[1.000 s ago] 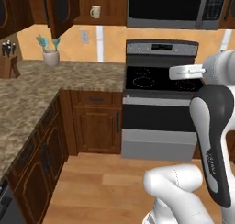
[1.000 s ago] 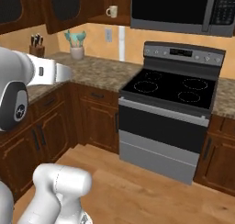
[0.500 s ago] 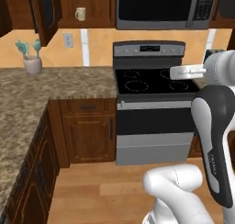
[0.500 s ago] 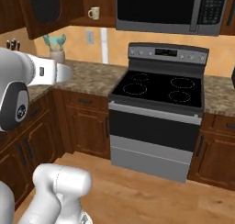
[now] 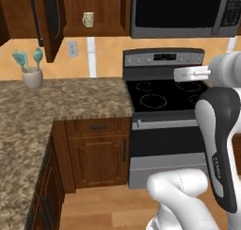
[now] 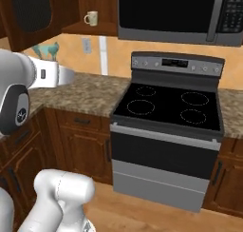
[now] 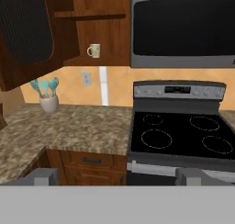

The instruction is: Gather all objects into one cabinet and sort the glasses and bowls to opposite sides.

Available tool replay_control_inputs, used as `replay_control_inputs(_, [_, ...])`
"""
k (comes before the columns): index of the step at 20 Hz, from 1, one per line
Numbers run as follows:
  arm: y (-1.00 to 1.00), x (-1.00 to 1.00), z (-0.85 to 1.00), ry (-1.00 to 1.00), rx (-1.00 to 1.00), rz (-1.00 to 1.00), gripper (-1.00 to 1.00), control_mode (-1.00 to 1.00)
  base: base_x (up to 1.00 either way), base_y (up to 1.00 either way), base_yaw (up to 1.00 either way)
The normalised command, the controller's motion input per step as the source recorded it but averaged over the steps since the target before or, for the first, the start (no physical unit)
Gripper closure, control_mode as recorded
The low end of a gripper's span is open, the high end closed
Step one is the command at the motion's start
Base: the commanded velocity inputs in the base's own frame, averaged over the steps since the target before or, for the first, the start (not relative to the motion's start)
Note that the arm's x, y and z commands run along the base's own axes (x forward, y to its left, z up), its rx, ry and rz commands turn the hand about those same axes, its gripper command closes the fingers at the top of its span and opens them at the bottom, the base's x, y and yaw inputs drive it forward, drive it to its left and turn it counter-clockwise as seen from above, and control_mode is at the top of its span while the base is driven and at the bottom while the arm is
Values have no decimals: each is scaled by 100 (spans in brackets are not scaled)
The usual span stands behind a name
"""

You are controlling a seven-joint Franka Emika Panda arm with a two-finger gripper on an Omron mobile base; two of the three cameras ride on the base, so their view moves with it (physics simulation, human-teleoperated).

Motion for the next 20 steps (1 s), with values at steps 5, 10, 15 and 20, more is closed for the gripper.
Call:
replay_control_inputs(5, [0, 0, 0, 0, 0, 0, -100, 100, 57, 44, 0])
replay_control_inputs(10, [0, 0, 0, 0, 0, 0, -100, 100, 50, 5, 0])
replay_control_inputs(15, [0, 0, 0, 0, 0, 0, -100, 100, 52, 41, -6])
replay_control_inputs(20, [0, 0, 0, 0, 0, 0, -100, 100, 43, 32, -9])
